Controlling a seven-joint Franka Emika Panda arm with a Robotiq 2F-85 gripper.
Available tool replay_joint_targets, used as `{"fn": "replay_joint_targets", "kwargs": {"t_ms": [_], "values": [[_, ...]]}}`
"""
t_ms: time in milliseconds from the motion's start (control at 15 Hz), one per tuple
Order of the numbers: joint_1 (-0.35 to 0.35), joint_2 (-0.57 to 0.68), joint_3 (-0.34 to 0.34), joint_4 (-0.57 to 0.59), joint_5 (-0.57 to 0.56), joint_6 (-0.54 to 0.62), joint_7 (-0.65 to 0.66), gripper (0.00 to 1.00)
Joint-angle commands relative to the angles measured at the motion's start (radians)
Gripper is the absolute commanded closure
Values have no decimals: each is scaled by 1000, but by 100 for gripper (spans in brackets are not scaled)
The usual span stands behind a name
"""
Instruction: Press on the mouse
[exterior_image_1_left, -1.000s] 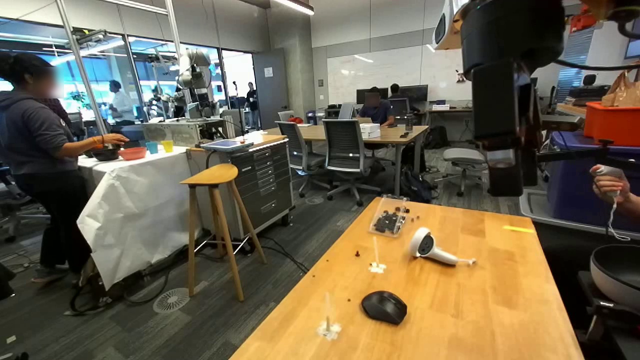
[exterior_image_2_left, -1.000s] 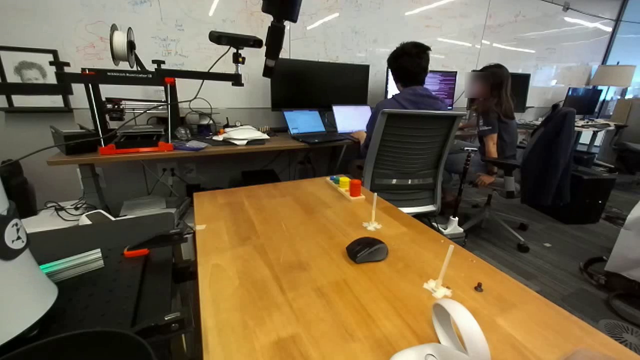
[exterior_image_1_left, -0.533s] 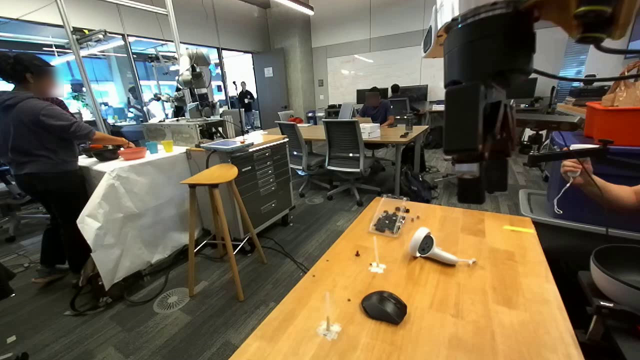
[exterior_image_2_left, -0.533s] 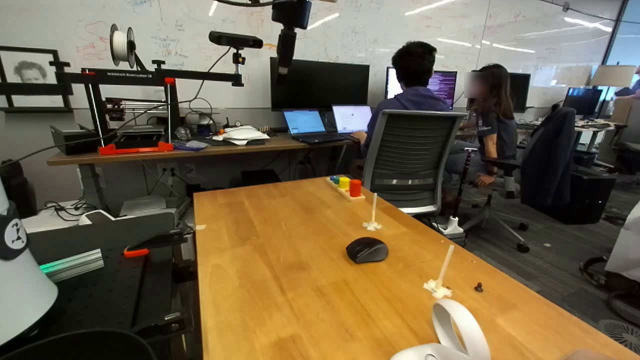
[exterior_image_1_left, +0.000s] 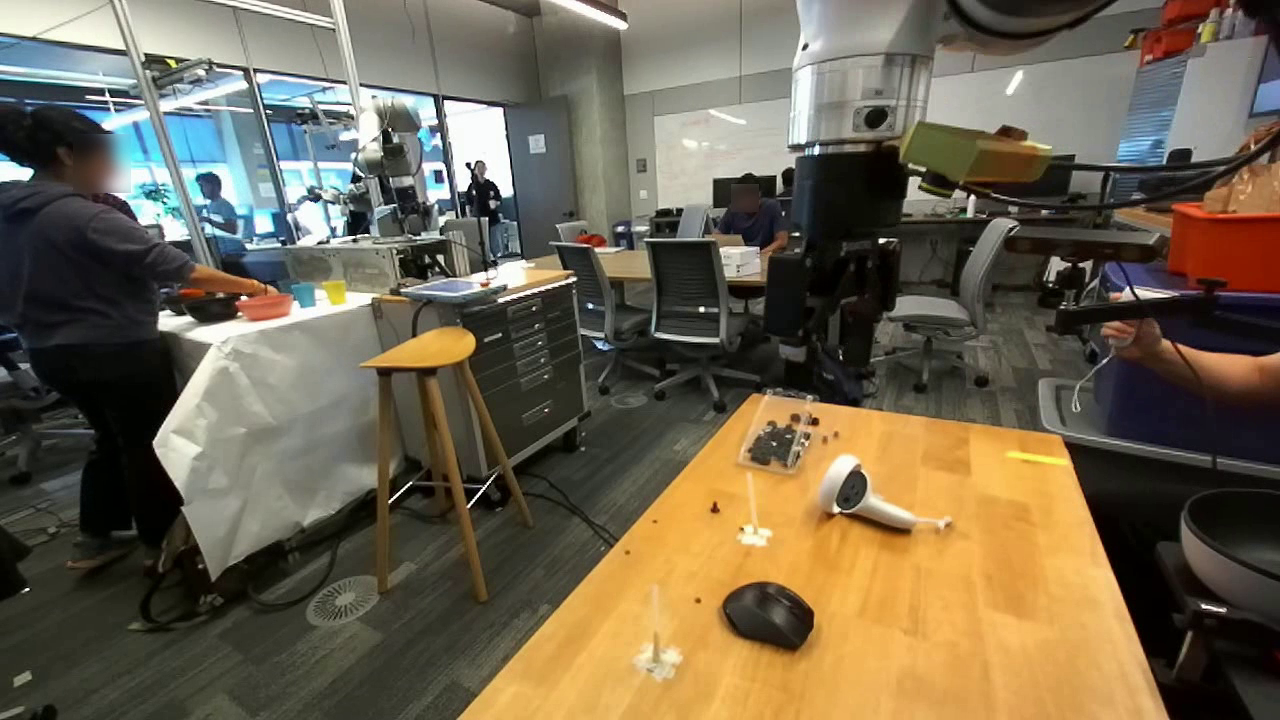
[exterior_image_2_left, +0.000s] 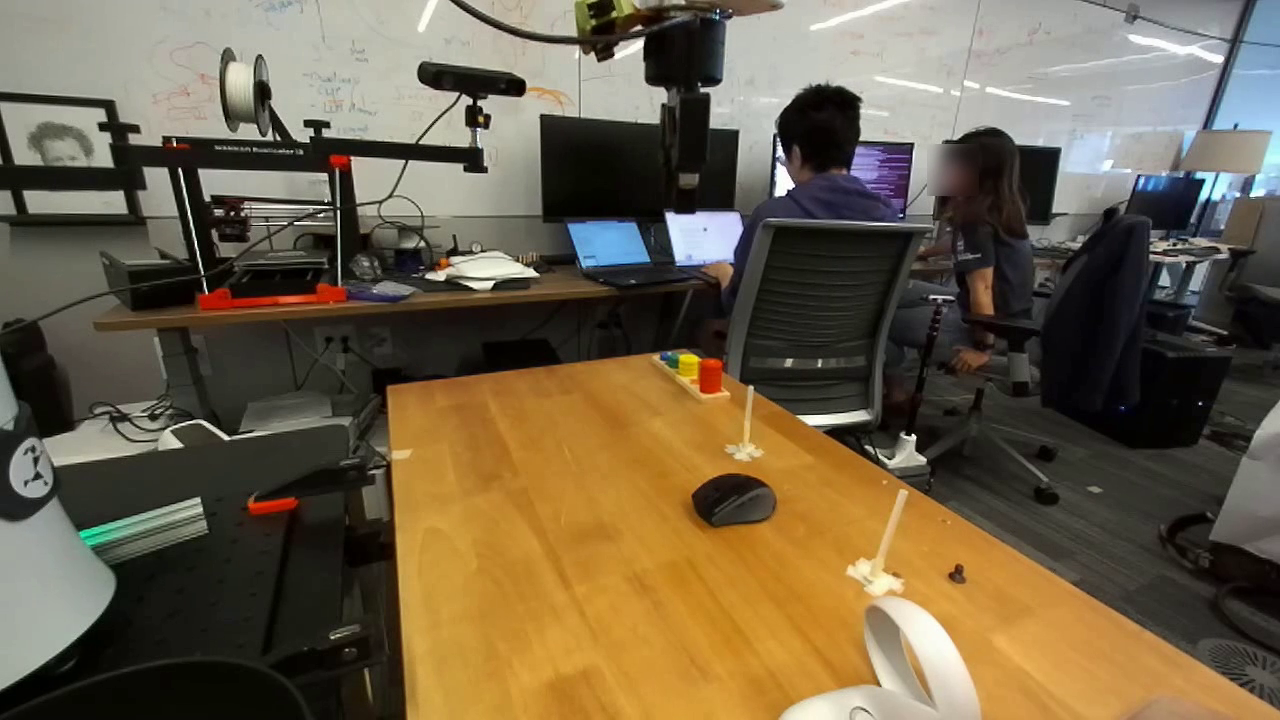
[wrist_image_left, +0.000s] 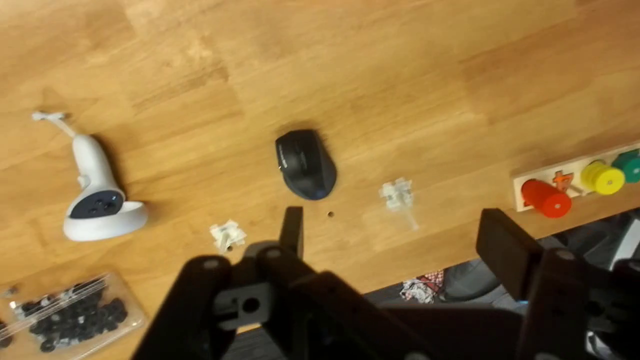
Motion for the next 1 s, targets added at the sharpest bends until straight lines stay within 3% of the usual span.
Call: {"fn": "replay_joint_targets", "kwargs": {"t_ms": [0,467,667,933], "values": [[2,43,-23,27,-125,60,64,42],[15,90,-47,-27,-318,155,231,94],[24,119,-52,-47,-365,173,304,100],[40,160,-58,-79,-401,199,383,98]]}}
